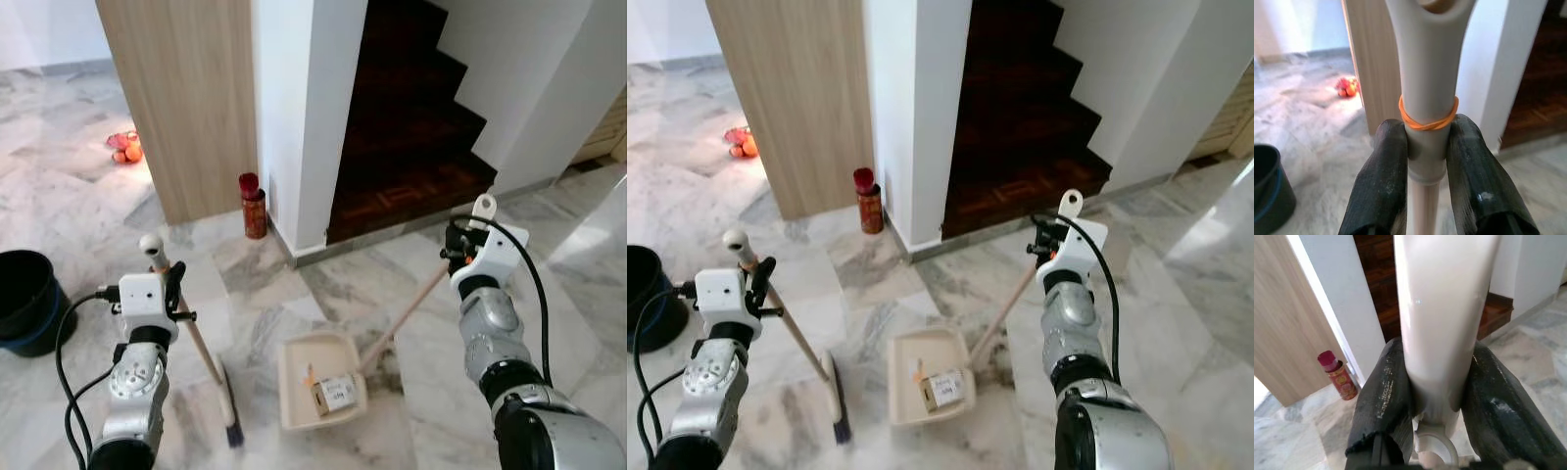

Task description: Sweep floor

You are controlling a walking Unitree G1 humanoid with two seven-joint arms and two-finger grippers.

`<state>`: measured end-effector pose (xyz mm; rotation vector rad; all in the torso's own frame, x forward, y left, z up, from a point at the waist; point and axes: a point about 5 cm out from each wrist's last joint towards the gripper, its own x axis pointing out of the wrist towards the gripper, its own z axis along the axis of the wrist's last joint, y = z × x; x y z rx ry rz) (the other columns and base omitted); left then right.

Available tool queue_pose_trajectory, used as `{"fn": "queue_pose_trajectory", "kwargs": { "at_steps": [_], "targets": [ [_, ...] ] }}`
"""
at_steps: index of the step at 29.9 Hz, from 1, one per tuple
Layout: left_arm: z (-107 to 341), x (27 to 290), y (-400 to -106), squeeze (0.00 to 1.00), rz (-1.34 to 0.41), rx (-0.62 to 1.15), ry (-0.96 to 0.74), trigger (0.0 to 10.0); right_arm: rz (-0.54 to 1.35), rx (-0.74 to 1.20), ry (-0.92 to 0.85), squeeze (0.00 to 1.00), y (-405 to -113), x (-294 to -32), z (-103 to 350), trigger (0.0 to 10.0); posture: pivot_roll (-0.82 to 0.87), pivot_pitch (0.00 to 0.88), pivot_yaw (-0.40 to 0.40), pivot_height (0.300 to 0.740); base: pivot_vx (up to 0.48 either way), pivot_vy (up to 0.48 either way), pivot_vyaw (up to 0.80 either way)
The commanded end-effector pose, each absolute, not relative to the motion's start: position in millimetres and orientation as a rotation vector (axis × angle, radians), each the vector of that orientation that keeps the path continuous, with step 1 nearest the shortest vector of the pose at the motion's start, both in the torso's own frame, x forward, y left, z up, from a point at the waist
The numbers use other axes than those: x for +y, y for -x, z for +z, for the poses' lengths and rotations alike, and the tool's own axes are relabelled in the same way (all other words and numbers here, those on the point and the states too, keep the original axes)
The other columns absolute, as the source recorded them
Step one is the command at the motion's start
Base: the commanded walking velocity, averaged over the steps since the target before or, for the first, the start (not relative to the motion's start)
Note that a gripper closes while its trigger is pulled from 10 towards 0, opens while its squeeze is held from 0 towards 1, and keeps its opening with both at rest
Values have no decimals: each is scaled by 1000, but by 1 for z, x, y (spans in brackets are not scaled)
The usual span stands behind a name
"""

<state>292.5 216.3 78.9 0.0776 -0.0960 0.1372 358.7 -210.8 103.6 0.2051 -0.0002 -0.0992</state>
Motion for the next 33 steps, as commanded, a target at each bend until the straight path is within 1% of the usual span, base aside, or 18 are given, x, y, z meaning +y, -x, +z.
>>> {"fn": "queue_pose_trajectory", "kwargs": {
  "at_steps": [1, 2, 3, 6, 8, 10, 13, 17, 20, 23, 28, 33],
  "targets": [
    [84, 209, -293, 0, 116, -120, -93, 10000, -121, -32, -187, 0, -355, -221, 106, 10000, 98, 64, -67, 740, 0, 270, 531],
    [83, 209, -292, 0, 116, -118, -92, 10000, -121, -32, -182, 0, -354, -222, 106, 10000, 98, 64, -67, 740, 0, 270, 531],
    [80, 207, -291, 0, 116, -100, -84, 10000, -121, -22, -171, 0, -352, -222, 102, 10000, 94, 77, -47, 740, 0, 266, 800],
    [81, 203, -289, 0, 89, -90, -91, 10000, -130, -14, -180, 0, -348, -222, 97, 10000, 120, 80, -26, 740, 0, 269, 629],
    [86, 203, -288, 0, 69, -103, -98, 10000, -128, -16, -184, 0, -348, -220, 96, 10000, 121, 84, -21, 740, 0, 272, 0],
    [89, 206, -288, 0, 72, -106, -102, 10000, -130, -16, -197, 0, -348, -217, 96, 10000, 114, 94, -27, 740, 0, 270, 0],
    [89, 214, -289, 0, 103, -99, -109, 10000, -107, -24, -200, 0, -350, -209, 98, 10000, 103, 110, -59, 740, 0, 268, 0],
    [89, 216, -282, 0, 152, -102, -98, 10000, -71, -11, -208, 0, -350, -205, 97, 10000, 119, 121, -81, 740, 0, 269, 0],
    [89, 216, -279, 0, 151, -99, -98, 10000, -68, -6, -209, 0, -350, -203, 96, 10000, 126, 117, -78, 740, 0, 270, 0],
    [88, 215, -274, 0, 125, -85, -117, 10000, -64, 3, -225, 0, -349, -195, 92, 10000, 134, 100, -50, 740, 0, 268, 0],
    [91, 219, -276, 0, 117, -84, -128, 10000, -61, -13, -236, 0, -348, -187, 93, 10000, 137, 81, -34, 740, 0, 272, 0],
    [97, 216, -283, 0, 100, -95, -130, 10000, -58, -12, -237, 0, -347, -185, 91, 10000, 143, 76, -31, 740, 0, 270, 675]
  ]
}}
